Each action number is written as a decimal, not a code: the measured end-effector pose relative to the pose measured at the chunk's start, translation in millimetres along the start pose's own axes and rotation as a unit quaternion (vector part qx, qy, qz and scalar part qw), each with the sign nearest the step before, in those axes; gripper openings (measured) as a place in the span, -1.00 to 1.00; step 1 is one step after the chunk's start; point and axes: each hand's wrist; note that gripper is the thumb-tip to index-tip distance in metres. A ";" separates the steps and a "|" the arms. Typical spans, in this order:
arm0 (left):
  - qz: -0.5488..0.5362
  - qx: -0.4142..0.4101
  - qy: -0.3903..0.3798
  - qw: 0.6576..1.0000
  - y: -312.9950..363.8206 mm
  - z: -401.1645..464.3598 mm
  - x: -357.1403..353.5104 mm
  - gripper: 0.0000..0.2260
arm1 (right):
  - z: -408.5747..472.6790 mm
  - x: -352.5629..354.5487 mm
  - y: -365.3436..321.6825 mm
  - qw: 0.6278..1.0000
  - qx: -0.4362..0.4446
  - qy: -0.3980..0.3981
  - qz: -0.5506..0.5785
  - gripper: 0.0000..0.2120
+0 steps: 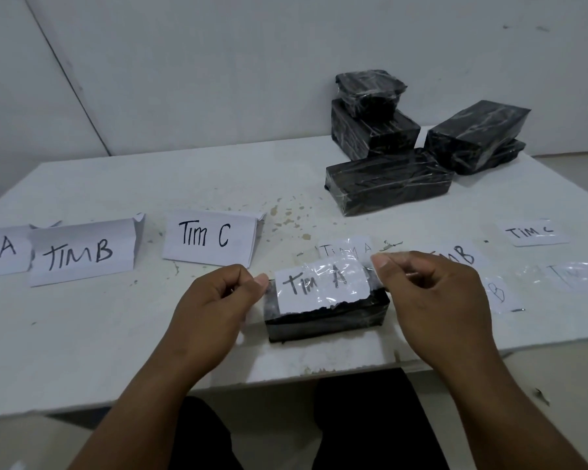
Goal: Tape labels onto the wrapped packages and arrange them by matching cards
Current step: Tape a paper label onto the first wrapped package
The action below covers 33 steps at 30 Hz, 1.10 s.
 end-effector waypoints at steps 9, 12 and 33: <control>0.006 0.002 -0.013 1.000 -7.8 5.2 -3.1 -0.62 | -1.8 -4.1 9.0 1.000 -0.024 -0.002 -0.001 -0.91; 0.012 0.002 -0.017 1.000 -8.7 5.7 -2.9 -0.62 | -3.2 -5.4 10.6 1.000 -0.030 -0.001 0.000 -0.92; 0.048 0.003 -0.028 0.998 -9.5 4.4 0.5 -0.64 | -8.6 -9.0 11.1 0.999 -0.030 0.013 -0.005 -0.92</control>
Point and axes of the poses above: each hand's wrist, its own z-axis towards the middle knuckle, its own x-axis out of the back of the hand, y = z × x, and after that the axes turned 15 degrees about -z, right-handed
